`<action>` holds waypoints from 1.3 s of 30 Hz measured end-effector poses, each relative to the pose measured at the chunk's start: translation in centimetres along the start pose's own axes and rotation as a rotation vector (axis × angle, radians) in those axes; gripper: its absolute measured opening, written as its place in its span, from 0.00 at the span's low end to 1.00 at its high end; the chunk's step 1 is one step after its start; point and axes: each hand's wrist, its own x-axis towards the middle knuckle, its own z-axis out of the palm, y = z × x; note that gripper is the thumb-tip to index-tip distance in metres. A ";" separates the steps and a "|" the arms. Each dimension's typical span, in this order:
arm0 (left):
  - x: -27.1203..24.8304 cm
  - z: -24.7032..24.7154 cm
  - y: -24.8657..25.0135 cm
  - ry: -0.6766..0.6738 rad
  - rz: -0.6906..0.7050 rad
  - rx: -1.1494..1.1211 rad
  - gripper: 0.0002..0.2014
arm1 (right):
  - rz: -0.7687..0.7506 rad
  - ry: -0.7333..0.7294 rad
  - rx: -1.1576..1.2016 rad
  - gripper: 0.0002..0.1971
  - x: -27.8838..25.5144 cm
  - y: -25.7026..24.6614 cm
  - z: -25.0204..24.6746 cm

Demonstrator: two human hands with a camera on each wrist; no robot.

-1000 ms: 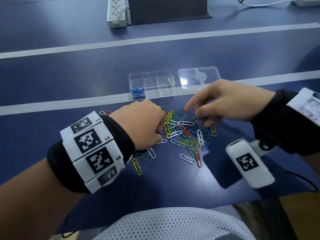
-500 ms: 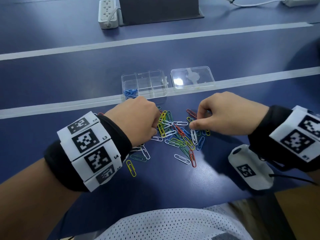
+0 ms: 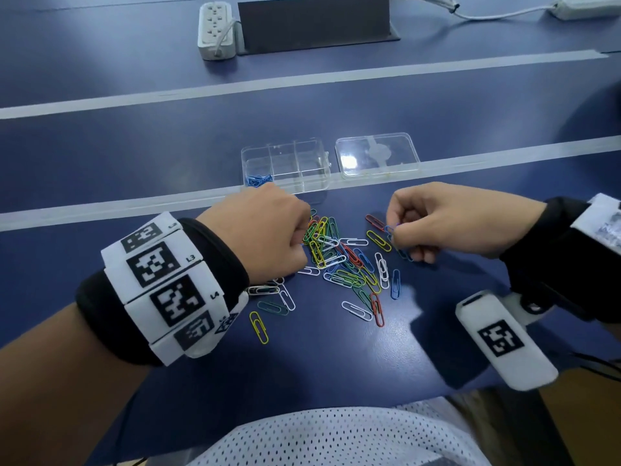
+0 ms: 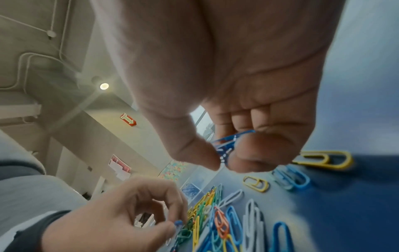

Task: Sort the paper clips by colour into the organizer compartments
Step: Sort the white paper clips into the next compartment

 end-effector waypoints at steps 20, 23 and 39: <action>4.1 0.6 4.1 -0.111 0.294 0.054 0.09 | -0.117 0.139 -0.581 0.04 -1.5 -0.4 0.9; 3.9 0.5 4.2 -0.131 0.302 0.130 0.10 | -0.119 0.109 -0.639 0.11 -2.0 0.1 1.0; 3.8 0.4 5.3 -0.093 0.311 0.257 0.09 | 0.001 0.135 -0.392 0.09 -2.1 0.9 -0.7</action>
